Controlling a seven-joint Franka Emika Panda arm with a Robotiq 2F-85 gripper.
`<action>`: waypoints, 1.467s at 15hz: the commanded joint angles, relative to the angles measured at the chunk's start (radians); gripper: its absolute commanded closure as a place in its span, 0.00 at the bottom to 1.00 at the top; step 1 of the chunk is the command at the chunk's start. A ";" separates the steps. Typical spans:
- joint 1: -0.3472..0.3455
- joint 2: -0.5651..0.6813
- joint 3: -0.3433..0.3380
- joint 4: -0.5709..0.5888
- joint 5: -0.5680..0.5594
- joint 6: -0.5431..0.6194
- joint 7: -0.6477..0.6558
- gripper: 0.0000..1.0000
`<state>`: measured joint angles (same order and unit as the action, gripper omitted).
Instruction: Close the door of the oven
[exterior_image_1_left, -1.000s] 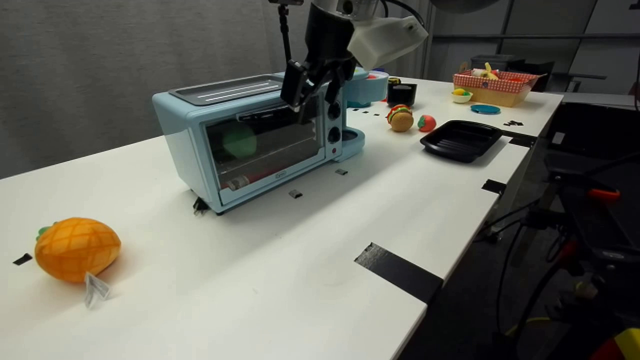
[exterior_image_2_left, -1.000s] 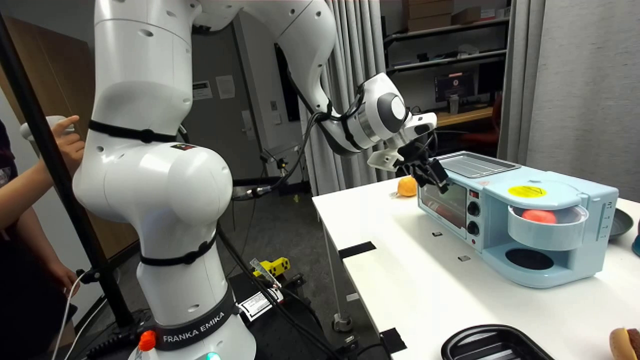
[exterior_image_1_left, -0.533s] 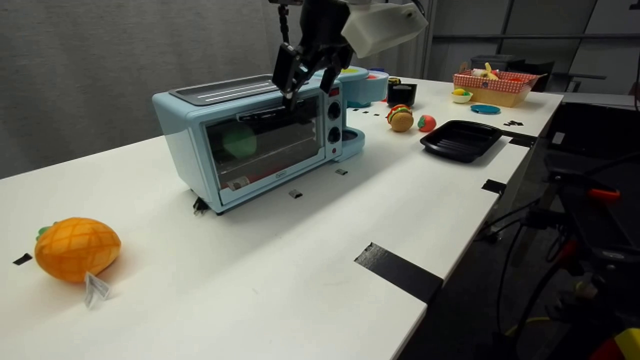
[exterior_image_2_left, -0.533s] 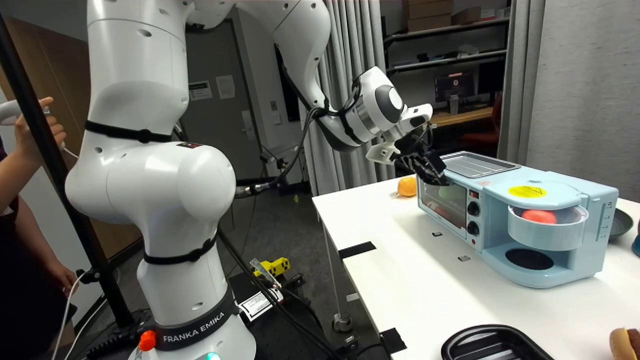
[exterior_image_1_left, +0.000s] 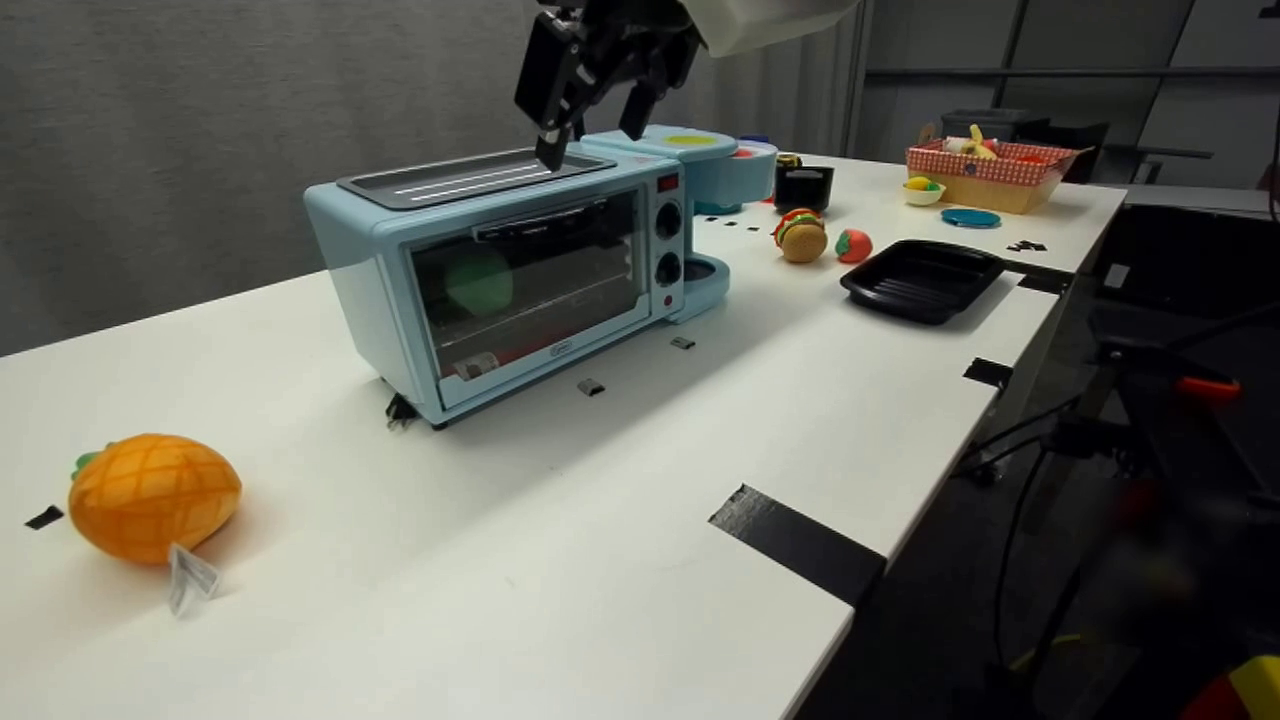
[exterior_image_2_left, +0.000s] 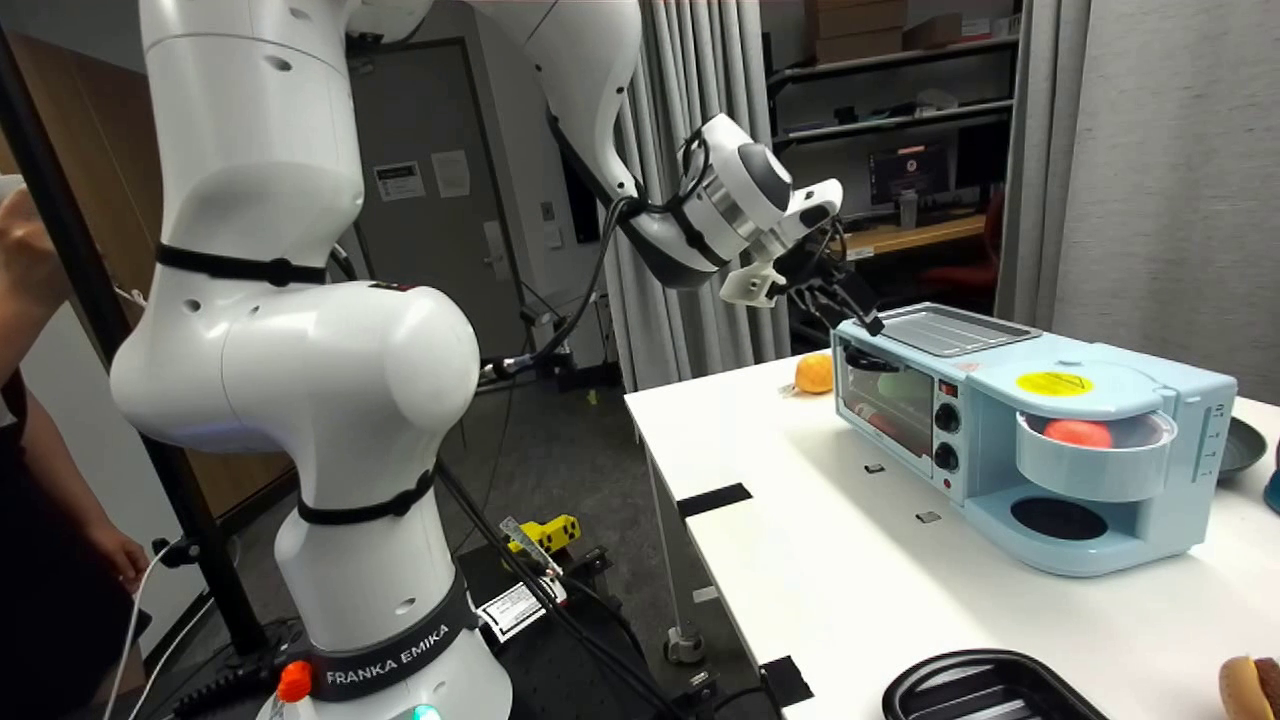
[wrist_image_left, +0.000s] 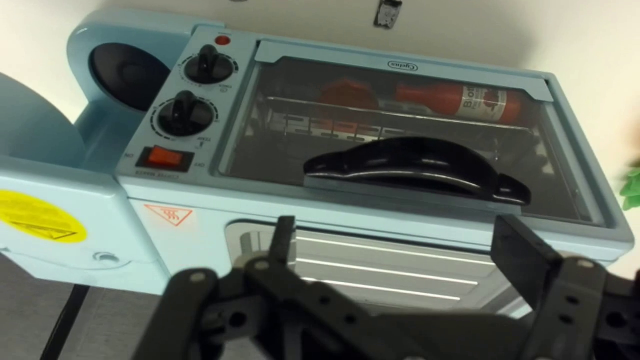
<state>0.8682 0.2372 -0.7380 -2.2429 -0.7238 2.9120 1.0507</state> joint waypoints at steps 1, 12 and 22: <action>0.078 -0.064 -0.071 -0.020 -0.135 -0.013 0.111 0.00; 0.108 -0.071 -0.098 -0.013 -0.237 -0.002 0.195 0.00; 0.108 -0.071 -0.098 -0.013 -0.237 -0.002 0.195 0.00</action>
<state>0.9765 0.1665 -0.8358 -2.2560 -0.9605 2.9101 1.2457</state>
